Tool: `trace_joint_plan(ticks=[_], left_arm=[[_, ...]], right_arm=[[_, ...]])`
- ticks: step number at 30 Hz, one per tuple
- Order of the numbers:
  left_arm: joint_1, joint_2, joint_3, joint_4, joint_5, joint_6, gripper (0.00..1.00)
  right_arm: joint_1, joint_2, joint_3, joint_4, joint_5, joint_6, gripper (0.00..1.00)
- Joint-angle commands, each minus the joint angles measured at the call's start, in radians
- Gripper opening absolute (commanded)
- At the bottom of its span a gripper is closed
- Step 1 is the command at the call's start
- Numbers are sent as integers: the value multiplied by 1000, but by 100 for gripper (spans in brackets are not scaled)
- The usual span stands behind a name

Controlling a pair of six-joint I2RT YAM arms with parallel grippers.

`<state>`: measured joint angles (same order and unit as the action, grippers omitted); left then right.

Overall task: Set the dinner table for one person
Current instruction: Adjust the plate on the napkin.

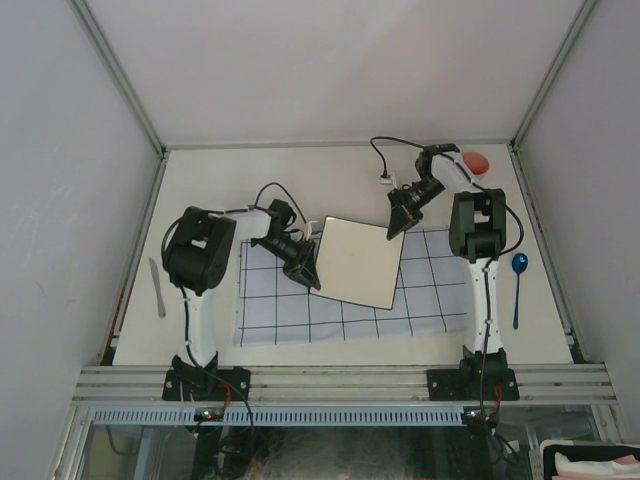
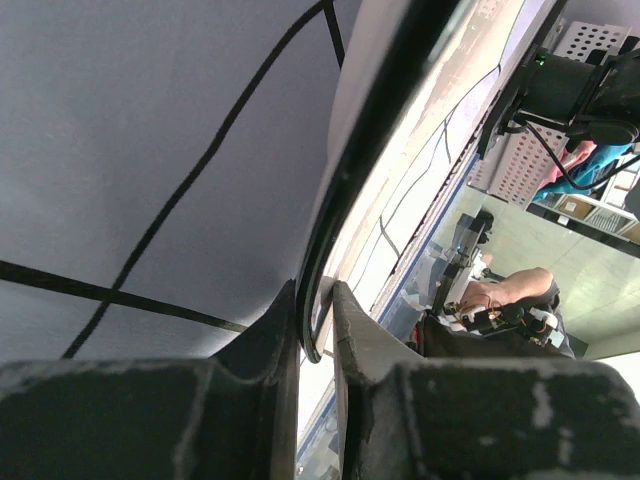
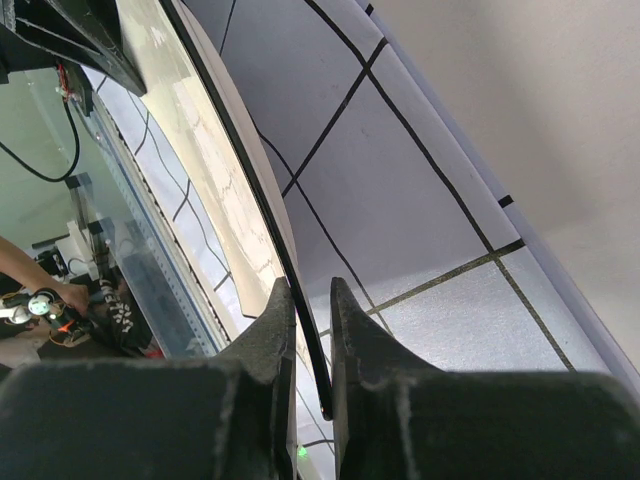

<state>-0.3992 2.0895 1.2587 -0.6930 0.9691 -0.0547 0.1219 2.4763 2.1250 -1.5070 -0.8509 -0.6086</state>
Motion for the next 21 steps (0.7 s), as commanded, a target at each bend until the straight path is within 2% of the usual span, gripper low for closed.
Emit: trace_joint_plan(ticks=[1,11,21], left_arm=[[-78,-164,27,182,220,-81,0],[-122,-215,52,214,223,-155,0],[-157,-266,-44,415,218,-335,0]], right_arm=[[95,26,26,61,-7,102,0],[144,37,46,87,-28,124,0],[182,55,63,112,-54,141,0]])
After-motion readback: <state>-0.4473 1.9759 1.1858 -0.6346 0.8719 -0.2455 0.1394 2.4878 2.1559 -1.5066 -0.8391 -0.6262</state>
